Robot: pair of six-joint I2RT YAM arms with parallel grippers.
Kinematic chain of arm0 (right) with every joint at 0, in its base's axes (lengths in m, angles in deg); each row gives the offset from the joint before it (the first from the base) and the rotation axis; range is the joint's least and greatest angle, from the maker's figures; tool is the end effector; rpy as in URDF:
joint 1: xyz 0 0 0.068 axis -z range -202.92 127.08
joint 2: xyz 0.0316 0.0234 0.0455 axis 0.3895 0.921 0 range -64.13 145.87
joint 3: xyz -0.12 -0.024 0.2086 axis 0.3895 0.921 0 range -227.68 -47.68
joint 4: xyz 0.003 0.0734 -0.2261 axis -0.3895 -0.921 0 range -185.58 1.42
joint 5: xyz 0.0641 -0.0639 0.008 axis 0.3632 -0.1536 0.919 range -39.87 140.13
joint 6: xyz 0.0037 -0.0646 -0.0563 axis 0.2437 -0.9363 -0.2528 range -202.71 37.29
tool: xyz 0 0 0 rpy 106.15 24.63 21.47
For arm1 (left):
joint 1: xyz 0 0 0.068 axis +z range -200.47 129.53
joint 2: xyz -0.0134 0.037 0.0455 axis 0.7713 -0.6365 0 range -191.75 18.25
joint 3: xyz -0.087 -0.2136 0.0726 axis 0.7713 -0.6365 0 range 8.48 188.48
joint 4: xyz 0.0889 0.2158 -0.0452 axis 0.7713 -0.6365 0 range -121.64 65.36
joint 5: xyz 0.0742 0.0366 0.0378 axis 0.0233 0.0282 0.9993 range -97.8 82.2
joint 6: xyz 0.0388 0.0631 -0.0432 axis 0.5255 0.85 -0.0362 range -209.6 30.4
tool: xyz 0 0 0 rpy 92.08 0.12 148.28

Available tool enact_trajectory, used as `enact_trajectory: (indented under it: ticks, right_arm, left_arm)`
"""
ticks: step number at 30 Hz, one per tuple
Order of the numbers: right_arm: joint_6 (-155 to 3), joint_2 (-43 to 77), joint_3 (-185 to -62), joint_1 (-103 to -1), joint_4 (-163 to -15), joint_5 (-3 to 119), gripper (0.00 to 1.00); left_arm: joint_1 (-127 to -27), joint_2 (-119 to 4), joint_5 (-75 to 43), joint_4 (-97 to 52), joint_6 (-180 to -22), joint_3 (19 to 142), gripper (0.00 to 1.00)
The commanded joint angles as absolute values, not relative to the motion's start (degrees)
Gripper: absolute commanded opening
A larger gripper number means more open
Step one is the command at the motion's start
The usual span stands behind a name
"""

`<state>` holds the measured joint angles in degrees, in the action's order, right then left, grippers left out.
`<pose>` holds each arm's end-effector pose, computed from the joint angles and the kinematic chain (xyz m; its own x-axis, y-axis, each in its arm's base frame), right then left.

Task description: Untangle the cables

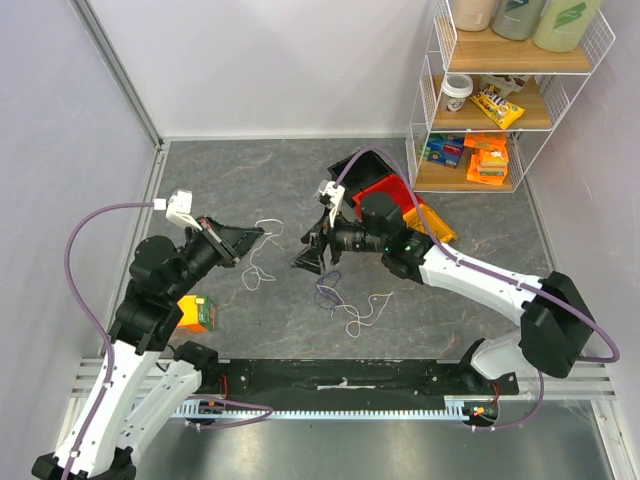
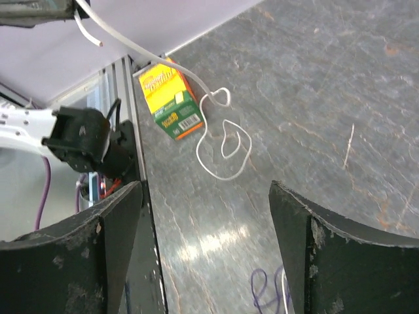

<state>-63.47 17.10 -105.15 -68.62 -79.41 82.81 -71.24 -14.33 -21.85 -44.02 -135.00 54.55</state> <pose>0.2104 0.2738 0.2744 -0.4849 -0.0997 -0.8689 -0.8553 0.2613 0.4473 0.1531 -0.0778 0.3327 -0.4732 -0.5593 -0.6806 0.3318 0.6026 -0.7258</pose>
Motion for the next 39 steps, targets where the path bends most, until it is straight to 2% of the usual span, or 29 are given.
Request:
enact_trajectory:
  ticks: [1,5,15,18,22,23,32,34,37,39]
  right_arm:
    - [-55.8,18.0,-104.6,-71.6,-64.9,72.1,0.86]
    - [-52.9,19.4,-101.7,-73.4,-58.6,64.6,0.84]
    - [-49.4,23.9,-98.6,-73.8,-49.3,68.1,0.68]
    - [-47.6,24.9,-98.2,-73.9,-47.2,67.4,0.49]
    - [-46.6,25.7,-99.6,-73.9,-47.3,67.8,0.01]
    - [-46.8,25.6,-100.1,-74.0,-48.2,67.7,0.00]
    - [-47.9,22.4,-102.8,-71.9,-56.1,63.5,0.01]
    - [-47.6,22.9,-102.3,-71.8,-56.1,63.2,0.28]
    - [-45.4,24.2,-100.2,-72.1,-49.8,65.4,0.44]
    - [-44.6,25.2,-99.8,-72.6,-47.1,66.1,0.46]
  left_arm:
    - [-71.3,-14.9,-24.2,-39.8,-136.8,58.8,0.02]
    - [-71.4,-15.1,-23.4,-39.7,-137.2,59.6,0.01]
    - [-71.3,-16.7,-24.9,-37.0,-139.1,61.0,0.02]
    - [-71.3,-17.3,-25.6,-36.0,-139.7,61.0,0.02]
    - [-71.3,-17.4,-25.6,-36.2,-139.2,61.0,0.02]
    - [-71.2,-17.3,-25.1,-36.7,-138.8,61.0,0.02]
    - [-71.3,-16.5,-21.7,-37.0,-138.9,55.5,0.02]
    - [-71.3,-16.4,-21.8,-36.1,-139.3,55.4,0.02]
    - [-71.3,-16.6,-22.0,-36.0,-139.3,55.9,0.02]
    - [-71.3,-16.8,-22.7,-35.6,-139.6,55.9,0.02]
